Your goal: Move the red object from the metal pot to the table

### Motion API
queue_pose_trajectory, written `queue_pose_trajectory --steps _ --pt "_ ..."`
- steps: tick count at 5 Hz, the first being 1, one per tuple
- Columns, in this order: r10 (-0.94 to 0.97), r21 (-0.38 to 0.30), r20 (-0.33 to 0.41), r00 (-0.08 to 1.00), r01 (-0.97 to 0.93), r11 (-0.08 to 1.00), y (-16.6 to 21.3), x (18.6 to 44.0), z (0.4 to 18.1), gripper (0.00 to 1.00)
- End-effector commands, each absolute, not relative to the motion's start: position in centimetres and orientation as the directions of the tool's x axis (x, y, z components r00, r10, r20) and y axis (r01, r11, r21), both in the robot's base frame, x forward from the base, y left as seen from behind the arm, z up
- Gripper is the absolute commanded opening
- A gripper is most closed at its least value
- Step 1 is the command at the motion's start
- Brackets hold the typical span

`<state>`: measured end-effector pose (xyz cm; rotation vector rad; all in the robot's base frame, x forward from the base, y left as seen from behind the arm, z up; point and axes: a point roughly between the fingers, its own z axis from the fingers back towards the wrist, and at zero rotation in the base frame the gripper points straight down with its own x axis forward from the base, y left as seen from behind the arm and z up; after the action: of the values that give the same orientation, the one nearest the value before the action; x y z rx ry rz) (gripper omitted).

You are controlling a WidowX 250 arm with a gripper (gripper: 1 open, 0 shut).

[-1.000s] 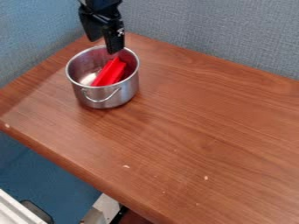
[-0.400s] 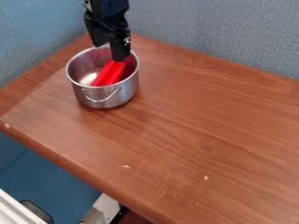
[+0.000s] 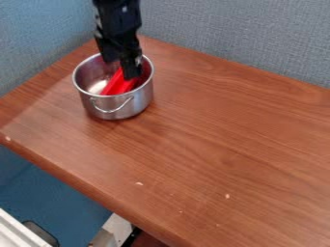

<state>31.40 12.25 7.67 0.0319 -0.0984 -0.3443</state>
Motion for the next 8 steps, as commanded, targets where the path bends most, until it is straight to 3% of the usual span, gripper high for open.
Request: queue_pose_trajectory --steps 1,2,3,6,8 --pt "-0.348 0.077 0.114 0.931 0.341 0.937 13.0 31.8 6.7 1.0" --pt "-0.351 0.09 0.111 0.93 0.342 0.935 12.7 31.1 6.4 1.0" --pt "-0.35 0.091 0.105 0.931 0.342 0.935 12.4 30.3 6.5 0.0" --pt "-0.161 0.091 0.11 0.981 0.151 0.984 13.3 28.9 8.1 0.0" --pt "0.016 0.056 0.117 0.993 -0.022 0.998 15.5 28.8 7.3 0.0"
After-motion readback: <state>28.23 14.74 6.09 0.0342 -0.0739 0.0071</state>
